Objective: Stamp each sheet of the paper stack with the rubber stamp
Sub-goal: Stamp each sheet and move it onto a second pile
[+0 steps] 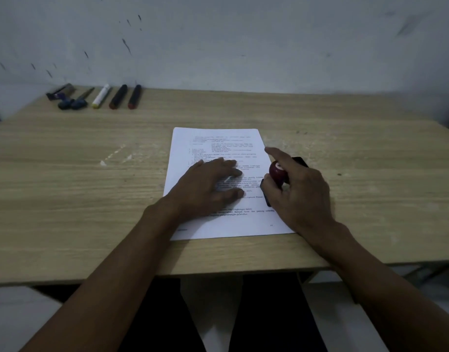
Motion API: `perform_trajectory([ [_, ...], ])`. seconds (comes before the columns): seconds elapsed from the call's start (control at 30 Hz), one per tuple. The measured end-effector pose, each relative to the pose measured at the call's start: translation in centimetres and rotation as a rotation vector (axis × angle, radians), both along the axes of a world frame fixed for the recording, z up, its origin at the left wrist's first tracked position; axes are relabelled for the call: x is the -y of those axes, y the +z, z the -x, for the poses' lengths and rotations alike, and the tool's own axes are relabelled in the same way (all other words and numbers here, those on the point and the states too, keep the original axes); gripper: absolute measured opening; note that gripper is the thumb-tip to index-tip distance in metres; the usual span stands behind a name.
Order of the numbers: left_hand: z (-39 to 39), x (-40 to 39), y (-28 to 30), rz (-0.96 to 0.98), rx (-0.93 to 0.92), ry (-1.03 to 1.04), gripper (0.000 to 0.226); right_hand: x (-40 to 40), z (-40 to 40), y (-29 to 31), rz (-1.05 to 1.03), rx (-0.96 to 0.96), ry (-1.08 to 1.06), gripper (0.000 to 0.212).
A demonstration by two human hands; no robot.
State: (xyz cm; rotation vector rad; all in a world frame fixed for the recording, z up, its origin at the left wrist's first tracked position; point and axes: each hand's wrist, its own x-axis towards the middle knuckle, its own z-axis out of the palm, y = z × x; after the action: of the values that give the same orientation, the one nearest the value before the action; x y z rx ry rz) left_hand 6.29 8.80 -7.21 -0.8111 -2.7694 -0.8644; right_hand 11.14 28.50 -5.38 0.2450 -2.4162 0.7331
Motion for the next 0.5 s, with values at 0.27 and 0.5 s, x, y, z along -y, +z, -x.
perform_trajectory([
  [0.27, -0.40, -0.06, 0.32, -0.038, 0.013, 0.012, 0.049, 0.12, -0.02, -0.10, 0.001, 0.013, -0.011, 0.049],
  [0.5, -0.50, -0.07, 0.35, -0.028, -0.005, 0.011, 0.049, 0.15, -0.07, -0.18, -0.001, -0.006, -0.025, 0.046],
])
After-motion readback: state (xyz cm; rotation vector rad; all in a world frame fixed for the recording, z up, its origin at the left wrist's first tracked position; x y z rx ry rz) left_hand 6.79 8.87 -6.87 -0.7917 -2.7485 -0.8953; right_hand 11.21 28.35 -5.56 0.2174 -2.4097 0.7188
